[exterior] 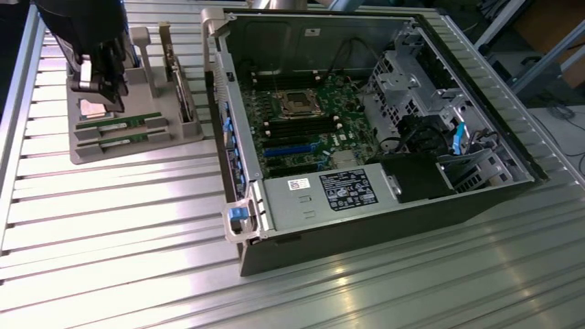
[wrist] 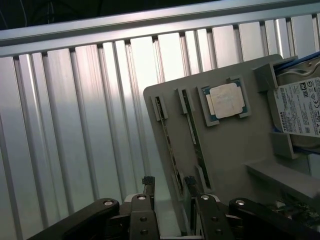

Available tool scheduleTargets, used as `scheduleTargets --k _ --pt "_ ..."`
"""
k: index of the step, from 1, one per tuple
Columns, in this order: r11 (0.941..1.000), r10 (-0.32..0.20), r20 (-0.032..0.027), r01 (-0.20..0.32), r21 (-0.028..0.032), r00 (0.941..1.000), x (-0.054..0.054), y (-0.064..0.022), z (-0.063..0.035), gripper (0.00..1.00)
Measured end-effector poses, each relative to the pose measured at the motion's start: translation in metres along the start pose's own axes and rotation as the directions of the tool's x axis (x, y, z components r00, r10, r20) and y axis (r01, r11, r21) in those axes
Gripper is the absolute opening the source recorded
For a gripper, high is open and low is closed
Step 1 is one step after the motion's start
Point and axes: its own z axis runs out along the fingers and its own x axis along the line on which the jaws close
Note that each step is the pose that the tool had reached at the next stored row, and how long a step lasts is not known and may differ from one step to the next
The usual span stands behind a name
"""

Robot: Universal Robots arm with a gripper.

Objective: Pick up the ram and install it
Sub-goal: 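Pick up the ram and move it above insertion slot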

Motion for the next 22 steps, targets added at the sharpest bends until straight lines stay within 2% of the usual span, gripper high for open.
scheduleTargets --k 22 --pt "1.0 0.0 -0.0001 0.0 -0.0001 1.0 0.0 -0.0005 0.0126 0.36"
